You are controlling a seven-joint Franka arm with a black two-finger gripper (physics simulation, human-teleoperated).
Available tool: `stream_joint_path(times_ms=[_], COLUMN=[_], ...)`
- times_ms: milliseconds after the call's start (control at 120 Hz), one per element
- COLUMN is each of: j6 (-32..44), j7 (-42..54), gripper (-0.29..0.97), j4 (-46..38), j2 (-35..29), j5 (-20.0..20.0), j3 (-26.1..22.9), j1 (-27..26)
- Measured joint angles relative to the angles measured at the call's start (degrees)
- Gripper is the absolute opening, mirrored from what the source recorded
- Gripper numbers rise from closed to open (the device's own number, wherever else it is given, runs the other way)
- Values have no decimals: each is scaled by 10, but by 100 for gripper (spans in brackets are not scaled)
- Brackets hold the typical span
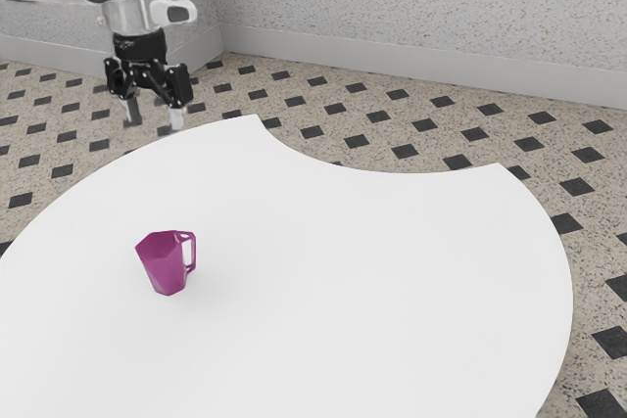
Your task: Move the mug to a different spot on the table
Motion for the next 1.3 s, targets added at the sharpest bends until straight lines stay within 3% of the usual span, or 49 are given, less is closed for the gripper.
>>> stream_joint_path(times_ms=[333, 633, 917, 1167, 1300], j6=[63, 174, 284, 314, 321], j7=[11, 21, 144, 234, 268], gripper=[66, 66, 66, 66, 66], j4=[-3, -163, -249, -295, -282], j2=[3, -12, 10, 15, 58], j5=[-1, 1, 10, 17, 15], j3=[1, 3, 4, 7, 7], j1=[-5, -24, -22, -19, -15])
